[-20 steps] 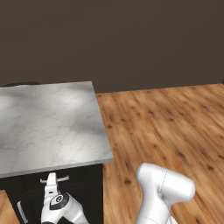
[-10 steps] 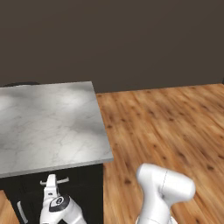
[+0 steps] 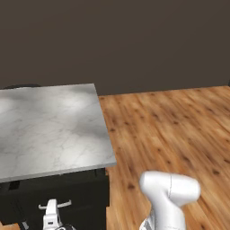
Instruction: Take the tongs from the drawer on the left and place them on the dining counter next to the tray containing the hot dog.
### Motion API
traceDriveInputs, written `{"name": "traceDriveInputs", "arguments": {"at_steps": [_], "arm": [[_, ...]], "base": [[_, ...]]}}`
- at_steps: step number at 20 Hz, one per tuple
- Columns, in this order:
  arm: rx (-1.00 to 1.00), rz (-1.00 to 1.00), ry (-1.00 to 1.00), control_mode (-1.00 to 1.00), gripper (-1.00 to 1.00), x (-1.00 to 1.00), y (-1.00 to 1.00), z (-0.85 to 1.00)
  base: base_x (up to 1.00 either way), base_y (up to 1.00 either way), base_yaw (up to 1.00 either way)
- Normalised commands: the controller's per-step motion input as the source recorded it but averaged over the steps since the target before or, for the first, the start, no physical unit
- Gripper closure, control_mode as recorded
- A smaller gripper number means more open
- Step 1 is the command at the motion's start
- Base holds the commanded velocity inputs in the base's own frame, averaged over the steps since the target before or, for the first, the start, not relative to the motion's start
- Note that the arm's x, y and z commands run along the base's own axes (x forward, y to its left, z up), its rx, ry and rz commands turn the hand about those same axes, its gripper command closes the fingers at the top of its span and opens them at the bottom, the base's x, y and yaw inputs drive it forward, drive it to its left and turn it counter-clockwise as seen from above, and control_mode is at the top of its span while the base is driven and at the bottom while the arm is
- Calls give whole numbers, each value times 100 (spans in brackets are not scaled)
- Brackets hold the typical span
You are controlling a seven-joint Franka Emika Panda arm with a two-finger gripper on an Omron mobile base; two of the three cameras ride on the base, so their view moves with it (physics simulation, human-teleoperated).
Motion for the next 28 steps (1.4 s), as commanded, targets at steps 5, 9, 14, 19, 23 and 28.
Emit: {"name": "traceDriveInputs", "arguments": {"at_steps": [5,9,14,19,23,28], "arm": [[2,0,0,-100,100,-100,-27,-32],[6,0,0,-100,100,-100,-41,-32],[7,-1,0,-100,100,-100,-40,-25],[8,-2,0,-100,100,-100,-41,-24],[7,-3,0,-100,100,-100,-37,-21],[6,-3,0,-100,100,-100,-30,-20]], "base": [[0,0,0],[0,0,0],[0,0,0],[0,0,0],[0,0,0],[0,0,0]]}}
